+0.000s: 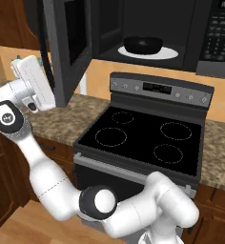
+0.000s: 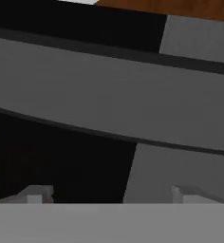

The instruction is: Pick the sweet potato from the sink and place it in the bowl. Then pick the bowl and place it in the microwave. Then close the microwave door and press the start button.

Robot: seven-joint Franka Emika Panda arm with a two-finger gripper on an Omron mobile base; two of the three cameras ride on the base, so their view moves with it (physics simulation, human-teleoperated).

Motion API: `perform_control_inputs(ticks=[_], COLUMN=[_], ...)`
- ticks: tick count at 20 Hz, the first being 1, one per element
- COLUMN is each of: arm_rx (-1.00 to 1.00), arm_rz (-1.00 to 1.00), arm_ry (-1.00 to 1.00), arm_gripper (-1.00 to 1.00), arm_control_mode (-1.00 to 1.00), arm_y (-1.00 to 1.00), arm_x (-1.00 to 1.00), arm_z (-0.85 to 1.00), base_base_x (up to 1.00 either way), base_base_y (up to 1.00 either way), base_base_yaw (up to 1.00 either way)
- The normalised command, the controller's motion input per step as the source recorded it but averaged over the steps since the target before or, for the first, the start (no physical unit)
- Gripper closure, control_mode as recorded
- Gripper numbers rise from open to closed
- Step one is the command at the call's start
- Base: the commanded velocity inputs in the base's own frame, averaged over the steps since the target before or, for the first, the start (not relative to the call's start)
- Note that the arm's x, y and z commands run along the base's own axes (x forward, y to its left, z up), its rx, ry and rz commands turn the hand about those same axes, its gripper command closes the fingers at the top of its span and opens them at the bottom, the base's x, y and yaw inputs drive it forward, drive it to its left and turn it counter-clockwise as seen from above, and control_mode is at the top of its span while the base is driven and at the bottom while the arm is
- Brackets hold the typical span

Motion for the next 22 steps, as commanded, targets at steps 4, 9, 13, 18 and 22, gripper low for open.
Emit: perform_control_inputs(ticks=[4, 9, 13, 18, 22], arm_rx=[0.18, 0.09, 0.1, 0.05, -0.05], arm_rz=[0.0, 0.0, 0.0, 0.0, 0.0], arm_ry=[-0.07, -0.01, -0.15, -0.11, -0.02], arm_gripper=[-1.0, -1.0, -1.0, -1.0, -1.0], arm_control_mode=[-1.0, -1.0, -1.0, -1.0, -1.0], arm_y=[-1.0, -1.0, -1.0, -1.0, -1.0], arm_x=[-0.12, -0.03, -0.34, -0.25, 0.0], arm_z=[0.16, 0.02, 0.0, 0.08, 0.13], base_base_x=[0.0, 0.0, 0.0, 0.0, 0.0], base_base_y=[0.0, 0.0, 0.0, 0.0, 0.0], base_base_yaw=[0.0, 0.0, 0.0, 0.0, 0.0])
